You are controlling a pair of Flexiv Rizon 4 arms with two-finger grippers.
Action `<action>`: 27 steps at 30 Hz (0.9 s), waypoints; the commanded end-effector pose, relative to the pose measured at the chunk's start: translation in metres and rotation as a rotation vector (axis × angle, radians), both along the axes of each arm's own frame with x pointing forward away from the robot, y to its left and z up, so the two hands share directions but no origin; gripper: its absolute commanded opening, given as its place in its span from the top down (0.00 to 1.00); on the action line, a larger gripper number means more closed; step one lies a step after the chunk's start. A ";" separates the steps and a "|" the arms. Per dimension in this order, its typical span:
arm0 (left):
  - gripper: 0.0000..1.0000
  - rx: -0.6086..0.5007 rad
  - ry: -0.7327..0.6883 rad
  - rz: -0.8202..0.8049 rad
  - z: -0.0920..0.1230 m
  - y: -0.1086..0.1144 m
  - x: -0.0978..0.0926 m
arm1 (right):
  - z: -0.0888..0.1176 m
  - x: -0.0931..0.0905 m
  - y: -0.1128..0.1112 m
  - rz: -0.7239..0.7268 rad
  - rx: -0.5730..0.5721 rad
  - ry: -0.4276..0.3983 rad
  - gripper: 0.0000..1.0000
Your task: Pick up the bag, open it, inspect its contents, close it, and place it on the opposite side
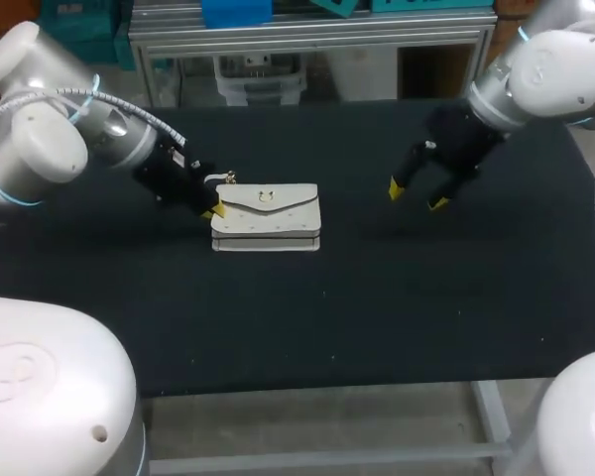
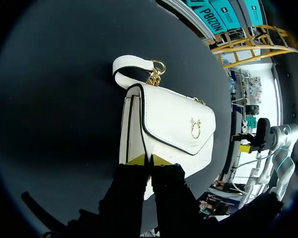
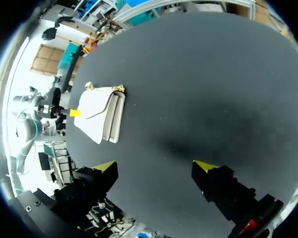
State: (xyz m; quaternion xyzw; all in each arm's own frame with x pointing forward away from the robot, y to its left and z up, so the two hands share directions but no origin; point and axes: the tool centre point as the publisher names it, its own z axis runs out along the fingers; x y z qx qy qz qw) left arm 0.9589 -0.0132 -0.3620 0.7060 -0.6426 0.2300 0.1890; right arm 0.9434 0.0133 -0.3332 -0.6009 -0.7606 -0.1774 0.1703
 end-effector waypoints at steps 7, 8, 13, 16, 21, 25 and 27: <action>1.00 0.109 0.026 -0.032 0.010 0.023 0.006 | 0.011 -0.007 -0.015 0.025 -0.034 -0.008 0.00; 1.00 0.109 0.026 -0.032 0.010 0.023 0.006 | 0.011 -0.007 -0.015 0.025 -0.034 -0.008 0.00; 1.00 0.109 0.026 -0.032 0.010 0.023 0.006 | 0.011 -0.007 -0.015 0.025 -0.034 -0.008 0.00; 1.00 0.109 0.026 -0.032 0.010 0.023 0.006 | 0.011 -0.007 -0.015 0.025 -0.034 -0.008 0.00; 1.00 0.144 -0.035 -0.062 0.013 0.045 0.021 | 0.007 0.002 -0.030 0.029 -0.131 -0.055 0.00; 1.00 0.179 -0.051 -0.066 0.016 0.074 0.038 | 0.014 0.009 -0.054 0.017 -0.203 -0.084 0.00; 1.00 0.174 -0.056 -0.050 0.016 0.093 0.049 | 0.017 0.014 -0.069 0.002 -0.236 -0.097 0.00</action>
